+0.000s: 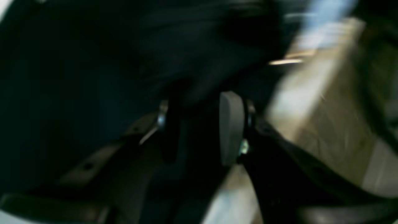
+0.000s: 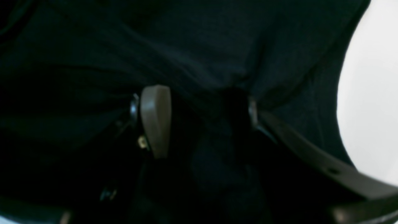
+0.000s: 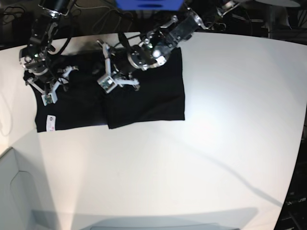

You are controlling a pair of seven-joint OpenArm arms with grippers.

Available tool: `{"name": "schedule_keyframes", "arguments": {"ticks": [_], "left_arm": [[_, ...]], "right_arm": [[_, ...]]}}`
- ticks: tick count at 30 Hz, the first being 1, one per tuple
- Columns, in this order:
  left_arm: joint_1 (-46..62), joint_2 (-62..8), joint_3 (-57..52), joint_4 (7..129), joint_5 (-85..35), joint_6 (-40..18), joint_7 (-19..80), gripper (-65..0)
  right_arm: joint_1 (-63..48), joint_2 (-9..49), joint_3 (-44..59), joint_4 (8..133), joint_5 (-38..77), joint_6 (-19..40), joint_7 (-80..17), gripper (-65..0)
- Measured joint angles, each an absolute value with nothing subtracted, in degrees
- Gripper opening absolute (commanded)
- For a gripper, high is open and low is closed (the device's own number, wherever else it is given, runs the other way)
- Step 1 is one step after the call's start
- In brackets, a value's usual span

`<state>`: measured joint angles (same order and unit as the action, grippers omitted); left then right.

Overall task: Fold the T-shirt properly
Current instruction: 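Release the folded end and move the left gripper to the shirt's edge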

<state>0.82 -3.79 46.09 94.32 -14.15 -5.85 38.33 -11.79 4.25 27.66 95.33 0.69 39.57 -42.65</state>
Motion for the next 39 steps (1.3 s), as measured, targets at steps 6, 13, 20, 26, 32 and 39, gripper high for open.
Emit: {"name": "schedule_keyframes", "arguments": {"ticks": [6, 13, 20, 26, 32, 39], "left_arm": [[0.32, -5.34, 47.55, 97.19, -14.37, -5.87, 38.76, -44.2], [7.55, -12.93, 25.78, 107.11, -17.65, -5.80, 37.91, -44.2], [14.13, -15.18, 1.30, 100.55, -30.70, -5.67, 37.54, -44.2], [13.72, -14.72, 0.95, 92.99, -33.36, -5.85, 36.77, -44.2], [10.90, -14.76, 4.60, 91.68, -32.91, -5.82, 36.49, -44.2], [9.32, -14.74, 6.24, 91.46, -32.86, -5.54, 37.50, -44.2]], "right_arm": [[-11.62, 2.22, 30.79, 99.20, -0.78, 39.66, -44.99, -33.1], [-9.19, -1.28, 35.70, 107.35, -0.12, 39.68, -44.71, -28.7], [-7.70, 1.37, 36.27, 105.27, -0.51, 39.68, -44.82, -27.5], [-5.52, 4.56, 36.56, 96.38, -1.80, 39.68, -44.88, -27.4], [-0.89, 4.95, 40.23, 89.58, -6.24, 39.64, -44.12, -27.4], [-0.34, 5.74, 40.49, 84.44, -4.34, 39.53, -41.95, -27.7]]}}
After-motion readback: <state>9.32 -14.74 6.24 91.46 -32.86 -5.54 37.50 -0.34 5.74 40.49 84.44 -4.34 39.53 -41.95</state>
